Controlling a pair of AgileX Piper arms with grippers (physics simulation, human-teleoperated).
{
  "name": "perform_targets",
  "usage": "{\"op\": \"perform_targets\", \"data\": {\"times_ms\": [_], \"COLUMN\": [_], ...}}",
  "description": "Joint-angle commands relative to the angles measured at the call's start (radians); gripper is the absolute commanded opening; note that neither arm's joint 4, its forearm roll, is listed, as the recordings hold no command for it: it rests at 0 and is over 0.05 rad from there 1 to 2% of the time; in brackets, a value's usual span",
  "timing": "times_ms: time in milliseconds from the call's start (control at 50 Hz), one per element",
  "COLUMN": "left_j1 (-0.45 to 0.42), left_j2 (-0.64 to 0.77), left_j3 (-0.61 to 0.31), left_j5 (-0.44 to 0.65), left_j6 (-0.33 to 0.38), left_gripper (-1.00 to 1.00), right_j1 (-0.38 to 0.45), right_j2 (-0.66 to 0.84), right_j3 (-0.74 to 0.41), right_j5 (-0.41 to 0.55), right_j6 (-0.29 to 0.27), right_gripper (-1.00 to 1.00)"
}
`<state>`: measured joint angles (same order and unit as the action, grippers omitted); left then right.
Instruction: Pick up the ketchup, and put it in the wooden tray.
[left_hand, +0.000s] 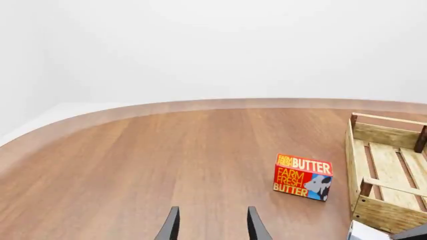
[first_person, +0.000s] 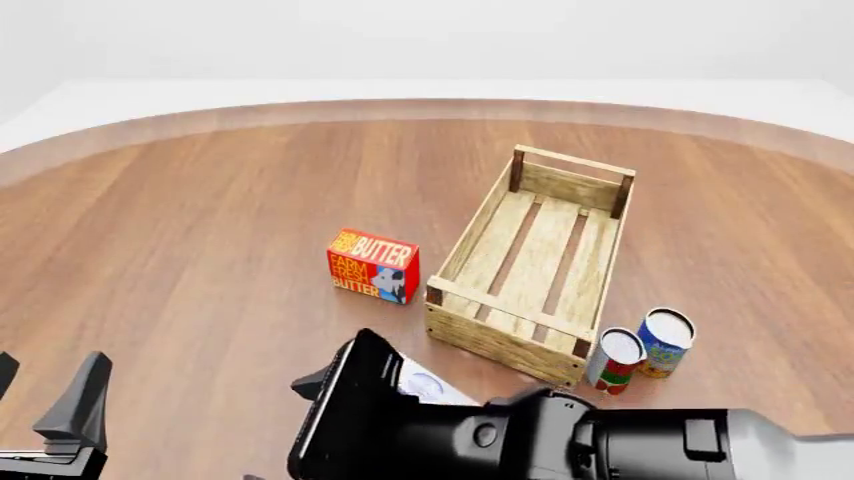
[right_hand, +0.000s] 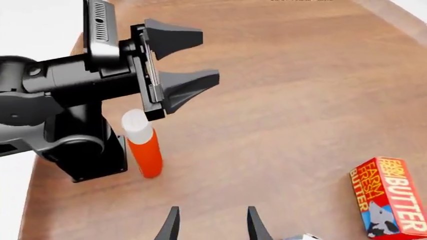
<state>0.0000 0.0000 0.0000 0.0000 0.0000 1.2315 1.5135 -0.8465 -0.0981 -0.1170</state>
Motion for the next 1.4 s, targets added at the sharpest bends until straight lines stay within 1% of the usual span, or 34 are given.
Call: {"op": "perform_targets", "data": {"times_ms": [20,160,260,540,760,1100,1400], "left_j1": [0.000,0.000,0.000,0.000,0.000,0.000,0.000], "left_j2": [0.000,0.000,0.000,0.000,0.000,0.000,0.000], "left_j3": [0.000,0.000,0.000,0.000,0.000,0.000,0.000], "left_j5": [0.000,0.000,0.000,0.000,0.000,0.000,0.000], "left_j6": [0.000,0.000,0.000,0.000,0.000,0.000,0.000], "left_gripper": [1.00,1.00,1.00,1.00,1.00,1.00,1.00], "right_j1": [0.062,0.095,0.105,0.117,0.155,0.168,0.183], "right_j2": [0.094,0.158,0.188,0.273,0.344,0.409,0.489], "right_j3": [-0.081,-0.140,-0.161,-0.232,-0.301,-0.332,-0.398], "right_j5": [0.000,0.004,0.002,0.007,0.020,0.007,0.014], "right_j6": [0.008,0.008,0.003,-0.013,-0.003,0.003,-0.002], "right_gripper": [1.00,1.00,1.00,1.00,1.00,1.00,1.00]}}
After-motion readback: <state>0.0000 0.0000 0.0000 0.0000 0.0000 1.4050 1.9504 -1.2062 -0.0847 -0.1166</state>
